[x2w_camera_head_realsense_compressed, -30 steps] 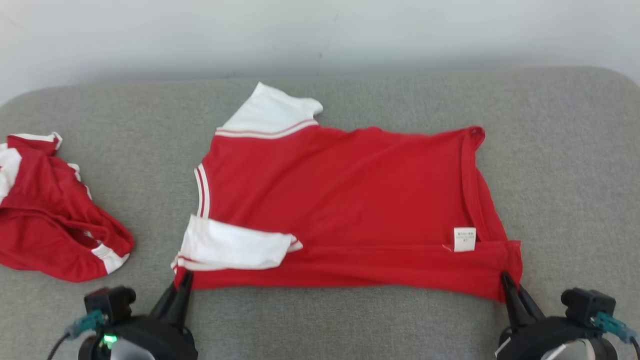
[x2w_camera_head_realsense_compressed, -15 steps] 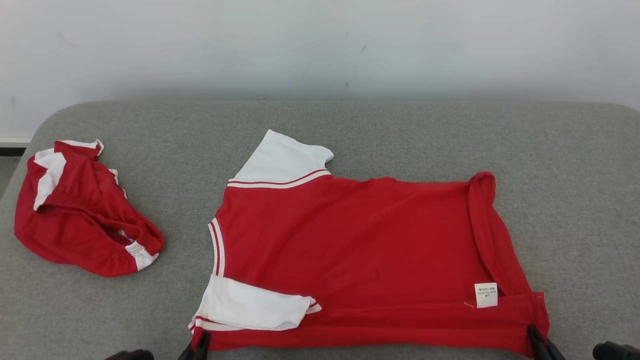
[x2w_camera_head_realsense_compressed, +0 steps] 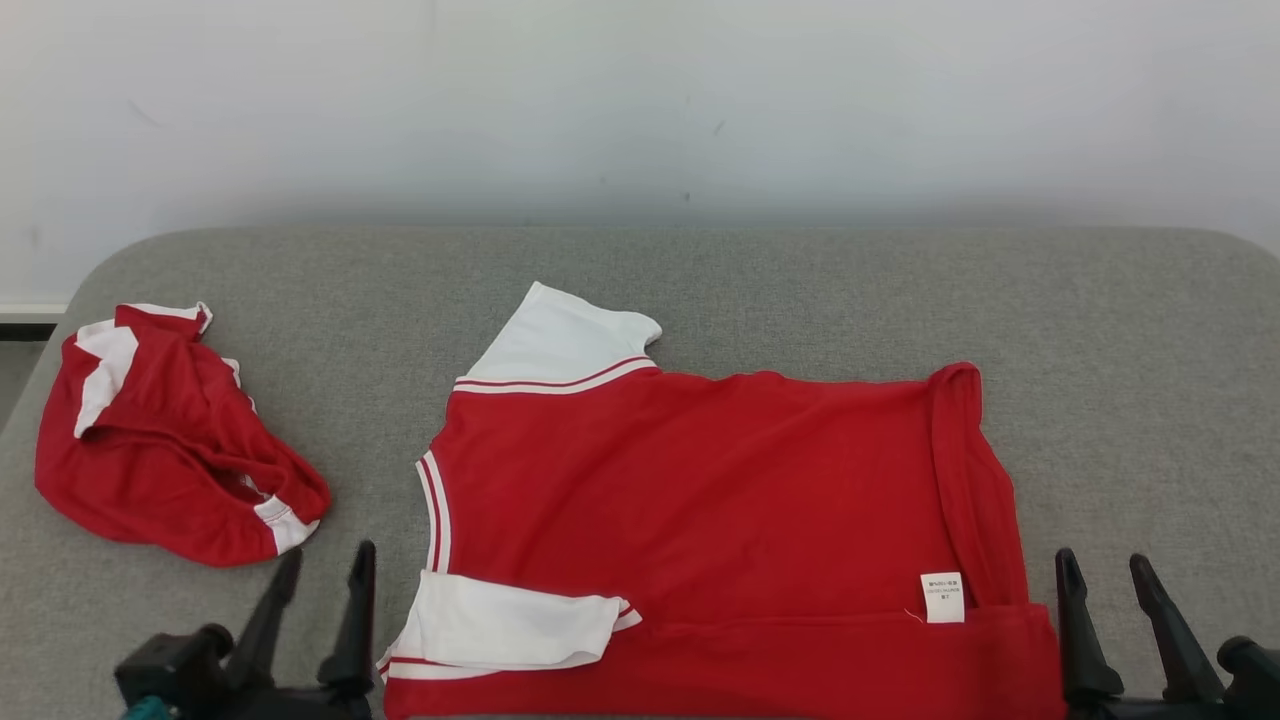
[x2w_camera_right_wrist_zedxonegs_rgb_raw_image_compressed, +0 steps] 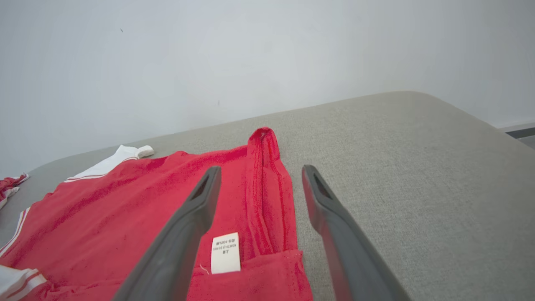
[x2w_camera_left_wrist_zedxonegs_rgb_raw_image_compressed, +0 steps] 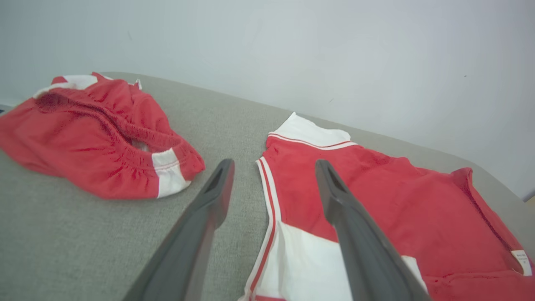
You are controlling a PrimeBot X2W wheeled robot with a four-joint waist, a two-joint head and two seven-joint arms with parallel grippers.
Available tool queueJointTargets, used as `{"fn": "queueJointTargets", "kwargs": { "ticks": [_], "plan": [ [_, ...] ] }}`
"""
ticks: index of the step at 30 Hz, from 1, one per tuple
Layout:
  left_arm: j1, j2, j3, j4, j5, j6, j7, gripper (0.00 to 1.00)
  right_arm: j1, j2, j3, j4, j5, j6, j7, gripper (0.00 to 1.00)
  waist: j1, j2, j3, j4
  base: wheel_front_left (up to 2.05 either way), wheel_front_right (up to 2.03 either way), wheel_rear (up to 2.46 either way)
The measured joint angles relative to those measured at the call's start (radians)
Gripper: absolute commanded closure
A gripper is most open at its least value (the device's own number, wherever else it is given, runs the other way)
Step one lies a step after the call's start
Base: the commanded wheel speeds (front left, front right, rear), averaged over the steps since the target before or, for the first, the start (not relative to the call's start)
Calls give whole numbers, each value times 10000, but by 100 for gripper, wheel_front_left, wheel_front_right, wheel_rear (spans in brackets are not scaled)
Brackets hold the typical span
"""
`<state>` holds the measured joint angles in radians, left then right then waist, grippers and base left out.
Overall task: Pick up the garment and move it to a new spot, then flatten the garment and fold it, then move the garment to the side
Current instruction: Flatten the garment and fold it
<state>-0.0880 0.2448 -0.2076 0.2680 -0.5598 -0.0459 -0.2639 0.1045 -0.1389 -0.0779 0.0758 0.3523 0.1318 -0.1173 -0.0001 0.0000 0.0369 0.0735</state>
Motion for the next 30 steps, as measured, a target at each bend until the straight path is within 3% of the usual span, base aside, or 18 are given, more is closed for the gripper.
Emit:
{"fn": "queueJointTargets", "kwargs": {
  "ticks": [5, 15, 30],
  "plan": [
    [-9, -257, 1003, -903, 1009, 17, 0, 0, -332, 151, 245, -351, -686, 0, -734, 0, 0, 0, -70, -17, 0, 0, 0],
    [-12, -612, 1755, -1256, 2537, -341, 0, 0, -381, 560, 395, -510, -1453, 0, -1223, 0, 0, 0, -302, -4, 0, 0, 0],
    [306, -972, 2282, -943, 3028, -754, 0, 0, -267, 644, 466, -36, -1699, 0, -1212, 0, 1, 0, -189, -11, 0, 0, 0]
  ]
}}
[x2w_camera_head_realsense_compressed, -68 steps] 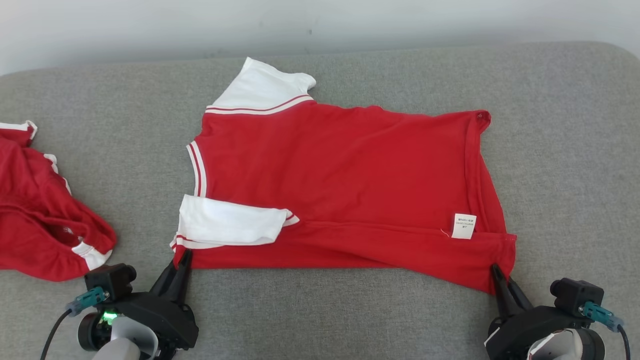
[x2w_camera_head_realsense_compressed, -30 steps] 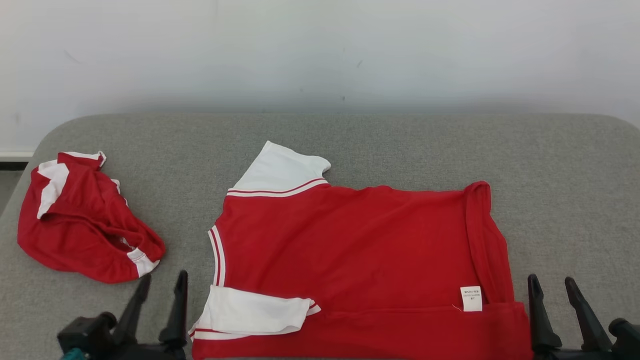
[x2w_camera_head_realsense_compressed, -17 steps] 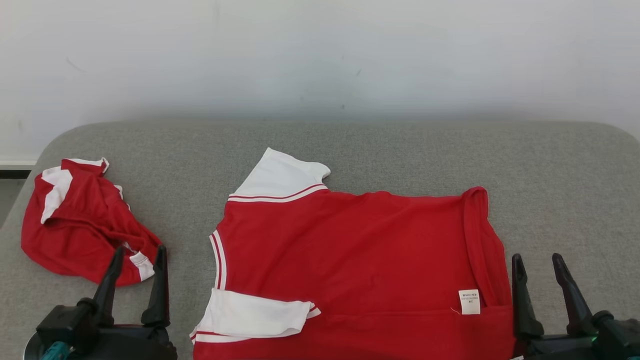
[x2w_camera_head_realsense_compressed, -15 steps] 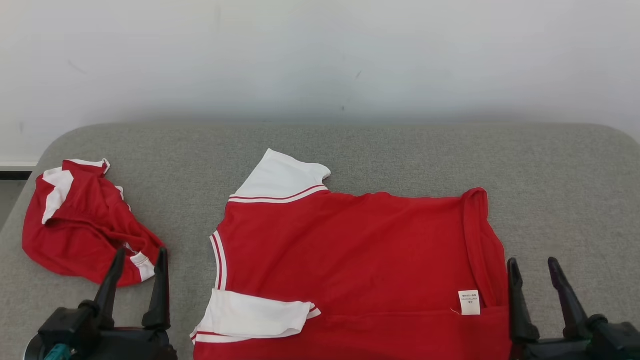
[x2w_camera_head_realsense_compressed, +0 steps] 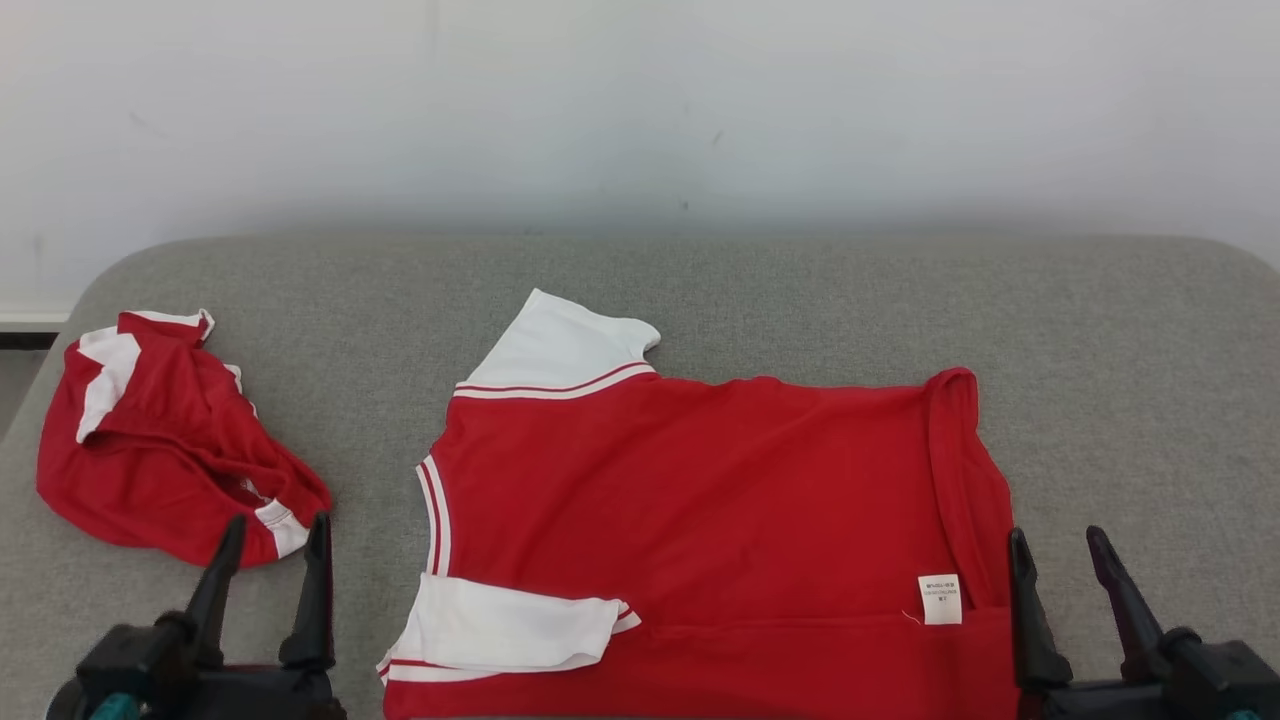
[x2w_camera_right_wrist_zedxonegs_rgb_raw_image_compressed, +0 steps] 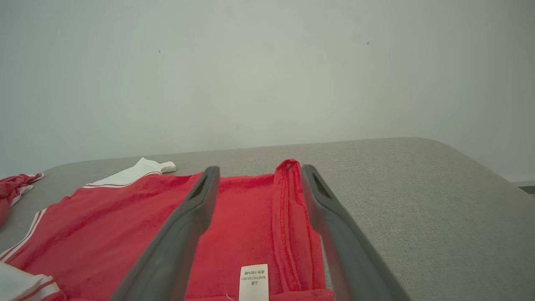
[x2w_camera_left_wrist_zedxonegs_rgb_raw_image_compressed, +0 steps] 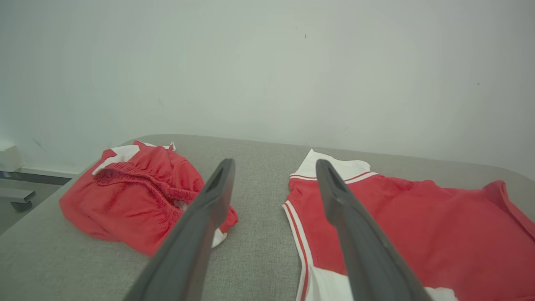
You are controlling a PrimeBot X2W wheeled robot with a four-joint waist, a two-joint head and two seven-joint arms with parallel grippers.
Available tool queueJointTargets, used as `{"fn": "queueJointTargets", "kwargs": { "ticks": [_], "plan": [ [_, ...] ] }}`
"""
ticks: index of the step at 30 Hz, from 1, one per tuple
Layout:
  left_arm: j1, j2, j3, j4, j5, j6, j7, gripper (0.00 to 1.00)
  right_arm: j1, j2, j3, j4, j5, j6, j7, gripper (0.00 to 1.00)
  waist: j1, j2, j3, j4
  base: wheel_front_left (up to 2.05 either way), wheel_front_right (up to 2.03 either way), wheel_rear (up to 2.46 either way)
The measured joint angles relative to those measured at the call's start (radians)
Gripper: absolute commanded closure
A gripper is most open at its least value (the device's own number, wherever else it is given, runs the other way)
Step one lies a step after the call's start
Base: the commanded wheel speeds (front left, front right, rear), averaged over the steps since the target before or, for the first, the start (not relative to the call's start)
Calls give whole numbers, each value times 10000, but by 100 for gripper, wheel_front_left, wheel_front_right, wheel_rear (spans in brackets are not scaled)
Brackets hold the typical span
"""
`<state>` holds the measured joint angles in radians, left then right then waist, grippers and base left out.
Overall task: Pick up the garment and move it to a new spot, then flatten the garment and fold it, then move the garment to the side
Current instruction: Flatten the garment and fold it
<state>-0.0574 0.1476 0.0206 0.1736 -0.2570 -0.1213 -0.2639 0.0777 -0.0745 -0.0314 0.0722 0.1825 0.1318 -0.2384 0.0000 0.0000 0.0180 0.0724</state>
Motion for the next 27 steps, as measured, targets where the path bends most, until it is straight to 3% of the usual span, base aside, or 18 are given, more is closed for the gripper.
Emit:
{"fn": "queueJointTargets", "kwargs": {
  "ticks": [7, 12, 17, 27],
  "plan": [
    [-1880, 805, -581, 345, -94, -94, 0, 0, -1381, -518, -144, 426, 8, 0, 934, 0, 1, 1, 540, -89, 0, 0, 0],
    [-4193, 1645, -1724, 938, -1400, -98, 441, 0, -3138, -775, -247, 886, 130, 0, 1720, 0, 2, 1, 1250, -200, 0, 0, 0],
    [-6591, 2794, -2991, 1954, -2752, -98, 892, 0, -4839, -685, 46, 1730, -90, 0, 2548, 0, 3, 2, 2192, -387, 0, 0, 0],
    [-9861, 3789, -5766, 4157, -4169, -98, 1684, 0, -7327, -171, 857, 4148, -236, 0, 2635, 0, 5, 3, 3941, -1096, 0, 0, 0]
  ]
}}
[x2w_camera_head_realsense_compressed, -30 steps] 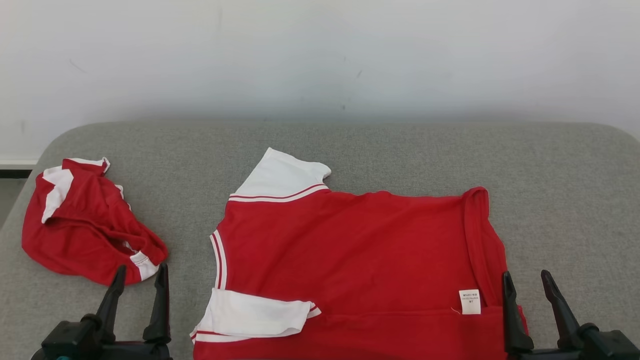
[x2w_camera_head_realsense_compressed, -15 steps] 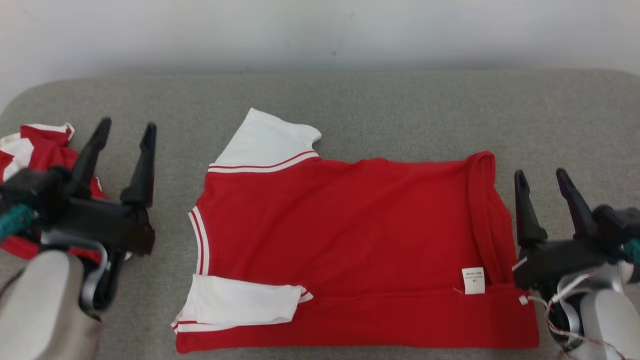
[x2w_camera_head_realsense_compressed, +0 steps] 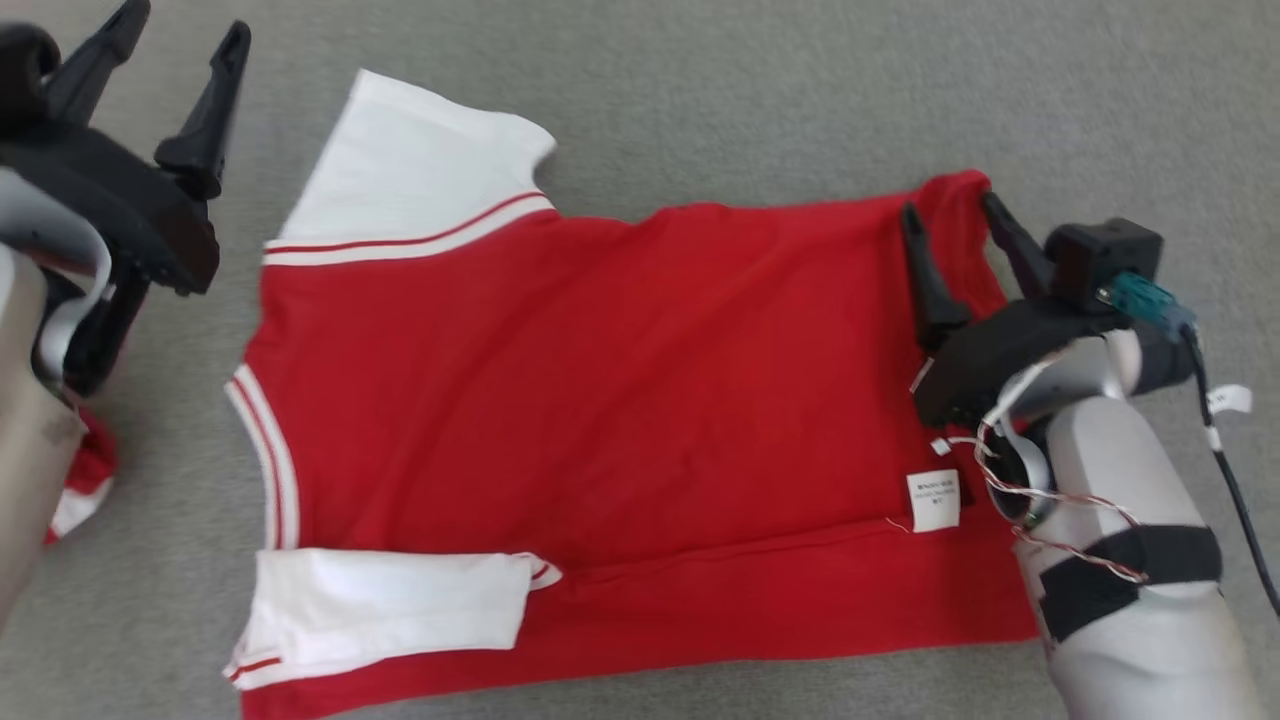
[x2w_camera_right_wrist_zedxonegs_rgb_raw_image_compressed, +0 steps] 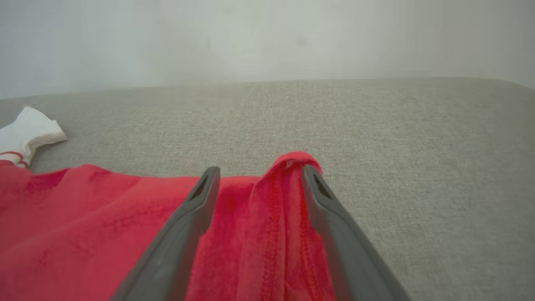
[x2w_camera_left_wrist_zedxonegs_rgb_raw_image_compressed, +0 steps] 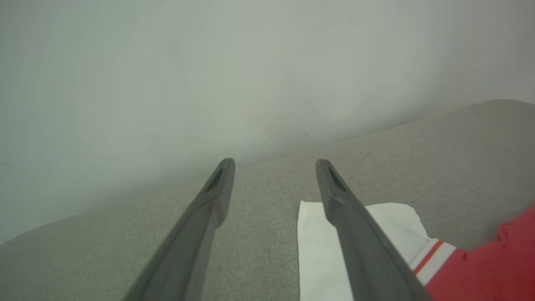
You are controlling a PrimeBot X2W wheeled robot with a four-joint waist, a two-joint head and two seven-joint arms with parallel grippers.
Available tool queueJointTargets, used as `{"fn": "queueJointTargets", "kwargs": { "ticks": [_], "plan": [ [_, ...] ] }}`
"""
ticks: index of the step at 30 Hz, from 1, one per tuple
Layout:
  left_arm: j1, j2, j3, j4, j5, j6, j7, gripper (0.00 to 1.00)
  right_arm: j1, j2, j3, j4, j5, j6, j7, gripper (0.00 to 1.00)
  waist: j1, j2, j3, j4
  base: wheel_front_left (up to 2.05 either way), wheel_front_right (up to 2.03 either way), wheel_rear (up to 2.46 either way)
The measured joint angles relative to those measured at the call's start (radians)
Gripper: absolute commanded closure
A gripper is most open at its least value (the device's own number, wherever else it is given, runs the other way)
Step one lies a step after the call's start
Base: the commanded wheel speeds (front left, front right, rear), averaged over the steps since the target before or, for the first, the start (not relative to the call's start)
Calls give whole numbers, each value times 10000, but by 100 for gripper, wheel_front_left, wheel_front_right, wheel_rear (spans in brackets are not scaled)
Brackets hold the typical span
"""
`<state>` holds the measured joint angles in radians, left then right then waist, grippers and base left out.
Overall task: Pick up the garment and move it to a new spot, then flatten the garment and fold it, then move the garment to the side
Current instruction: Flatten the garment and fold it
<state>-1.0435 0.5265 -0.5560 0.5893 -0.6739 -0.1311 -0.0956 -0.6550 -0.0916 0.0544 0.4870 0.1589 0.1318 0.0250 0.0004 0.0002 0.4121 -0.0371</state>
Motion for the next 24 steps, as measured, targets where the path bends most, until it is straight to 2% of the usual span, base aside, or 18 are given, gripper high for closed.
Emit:
{"fn": "queueJointTargets", "kwargs": {
  "ticks": [5, 13, 24],
  "plan": [
    [-825, 186, -1206, 955, -713, 0, 462, 0, -758, 198, 372, 941, 82, 0, -94, 0, 0, 0, 460, -580, 0, 0, 0],
    [-1580, 430, -2485, 2197, -1519, 0, 426, 0, -1794, 376, 1233, 1939, 727, 0, -552, 0, -3, 0, 993, -1314, 0, 0, 0],
    [-1857, 385, -3584, 2811, -2378, 0, 326, 0, -1840, 403, 1789, 1912, 1057, 0, -1135, 0, -6, -2, 1003, -1495, 0, 0, 0]
  ]
}}
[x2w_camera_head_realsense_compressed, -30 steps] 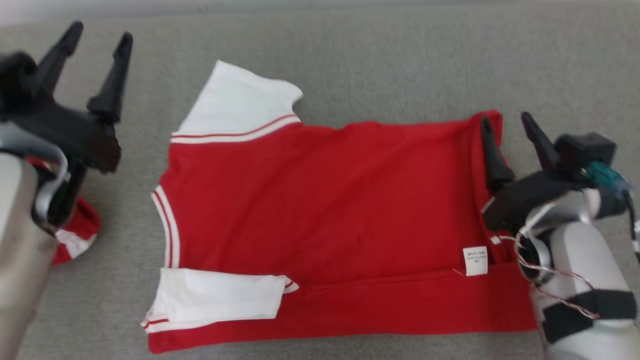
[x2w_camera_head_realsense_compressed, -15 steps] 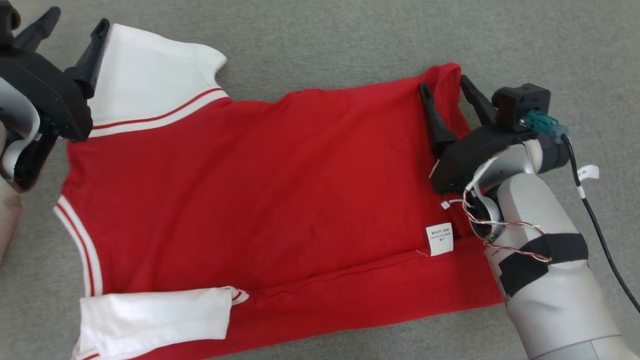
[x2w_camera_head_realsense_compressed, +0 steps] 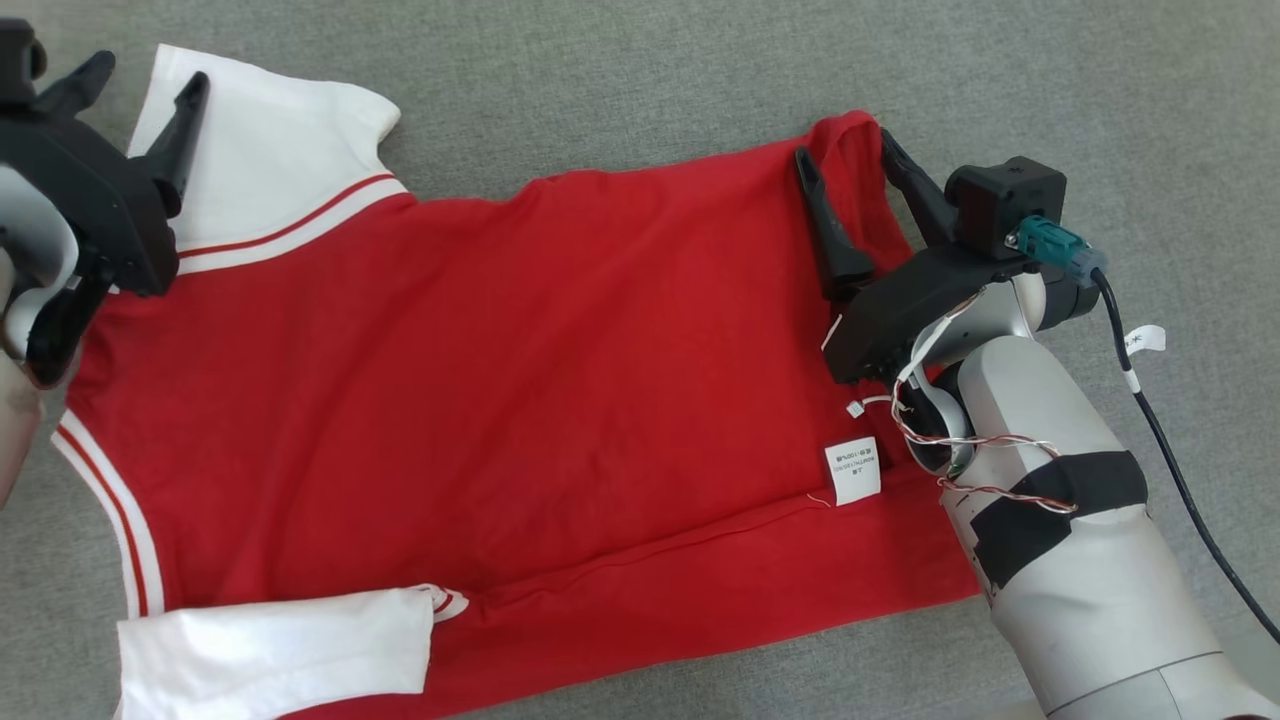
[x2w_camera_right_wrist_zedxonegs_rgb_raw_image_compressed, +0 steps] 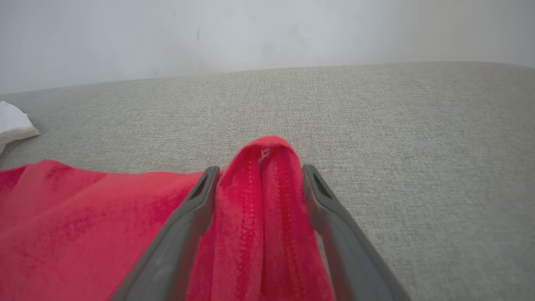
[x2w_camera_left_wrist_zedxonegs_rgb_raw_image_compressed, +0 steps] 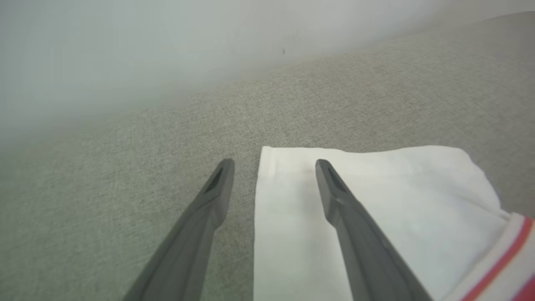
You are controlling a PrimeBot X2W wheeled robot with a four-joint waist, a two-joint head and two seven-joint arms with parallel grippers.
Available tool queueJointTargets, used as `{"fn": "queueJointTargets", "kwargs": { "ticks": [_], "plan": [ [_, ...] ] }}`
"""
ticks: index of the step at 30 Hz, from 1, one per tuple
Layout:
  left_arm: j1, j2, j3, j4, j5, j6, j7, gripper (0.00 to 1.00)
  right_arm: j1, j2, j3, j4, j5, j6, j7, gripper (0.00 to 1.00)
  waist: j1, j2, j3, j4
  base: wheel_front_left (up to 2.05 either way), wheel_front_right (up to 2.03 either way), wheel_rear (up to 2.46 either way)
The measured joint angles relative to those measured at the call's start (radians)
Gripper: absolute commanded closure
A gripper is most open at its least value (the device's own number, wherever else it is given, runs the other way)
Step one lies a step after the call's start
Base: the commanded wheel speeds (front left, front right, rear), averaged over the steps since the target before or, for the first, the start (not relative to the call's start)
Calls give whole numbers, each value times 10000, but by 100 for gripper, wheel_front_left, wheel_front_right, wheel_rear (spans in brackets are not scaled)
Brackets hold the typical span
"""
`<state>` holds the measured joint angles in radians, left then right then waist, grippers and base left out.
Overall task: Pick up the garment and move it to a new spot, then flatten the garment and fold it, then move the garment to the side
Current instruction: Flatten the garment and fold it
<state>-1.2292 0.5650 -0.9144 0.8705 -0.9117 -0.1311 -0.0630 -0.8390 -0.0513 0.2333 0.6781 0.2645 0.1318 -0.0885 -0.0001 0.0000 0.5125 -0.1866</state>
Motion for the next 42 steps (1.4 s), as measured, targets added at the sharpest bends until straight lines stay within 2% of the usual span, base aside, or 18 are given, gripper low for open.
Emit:
{"fn": "queueJointTargets", "kwargs": {
  "ticks": [8, 9, 10, 11, 12, 19, 26, 31, 37, 42],
  "plan": [
    [-610, -119, -637, 276, -433, 0, 19, 0, -577, 2, 73, 265, 21, 0, 153, 0, 1, 0, 249, -66, 0, 0, 0],
    [-632, -165, -683, 351, -585, 0, 75, 0, -649, -2, 73, 378, -8, 0, 222, 19, 1, 1, 280, -67, 0, 0, 0],
    [-633, -201, -721, 441, -723, 0, 102, 13, -711, -2, 86, 479, -8, 0, 282, 62, 1, 1, 305, -67, 0, 0, 0],
    [-635, -219, -780, 487, -771, 0, 100, 78, -767, 0, 104, 560, -8, 0, 305, 100, 2, 1, 324, -66, 0, 0, 0],
    [-649, -236, -838, 525, -825, 0, 94, 100, -827, 2, 113, 619, -8, 0, 313, 100, 2, 1, 336, -58, 0, 0, 0],
    [-666, -242, -1149, 291, -1413, 0, -731, 100, -918, -88, 48, 738, -132, 0, -144, 100, 1, 1, 89, 47, 0, 0, 0],
    [-385, -27, -1285, -424, -1983, -2, -1680, 100, -489, -792, 144, 431, 92, 0, -464, 100, 1, 1, -533, 327, 0, 0, 0],
    [262, 251, -1116, -1501, -2155, -2, -1946, 100, 300, -1392, 383, -148, 556, 0, -619, 100, 0, 0, -1002, 684, 0, 0, 0],
    [1813, 623, 487, -3369, -1770, 0, -2008, 100, 1255, -1845, 489, -715, 928, 0, -895, 100, 0, -1, -1451, 1193, 0, 0, 0],
    [4034, 470, 1946, -4995, -980, 82, -2010, 100, 2033, -2034, 487, -986, 1080, 0, -1164, 100, 0, -1, -1800, 1513, 0, 0, 0]
  ]
}}
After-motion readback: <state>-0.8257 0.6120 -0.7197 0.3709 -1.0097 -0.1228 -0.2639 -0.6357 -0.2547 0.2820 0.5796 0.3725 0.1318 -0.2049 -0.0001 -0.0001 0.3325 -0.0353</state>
